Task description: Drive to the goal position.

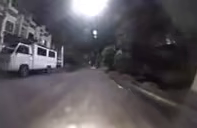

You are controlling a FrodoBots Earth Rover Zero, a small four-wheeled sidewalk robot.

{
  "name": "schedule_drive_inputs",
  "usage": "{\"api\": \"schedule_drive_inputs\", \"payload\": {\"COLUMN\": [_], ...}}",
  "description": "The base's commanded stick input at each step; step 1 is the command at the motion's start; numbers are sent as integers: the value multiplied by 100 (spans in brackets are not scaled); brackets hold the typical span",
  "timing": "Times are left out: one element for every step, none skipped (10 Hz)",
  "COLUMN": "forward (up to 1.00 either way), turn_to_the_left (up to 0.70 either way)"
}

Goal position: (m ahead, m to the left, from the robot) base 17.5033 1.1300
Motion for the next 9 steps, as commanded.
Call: {"api": "schedule_drive_inputs", "payload": {"forward": [70,70,70,70,70,70,70,70,70], "turn_to_the_left": [0,0,0,0,0,0,0,0,0]}}
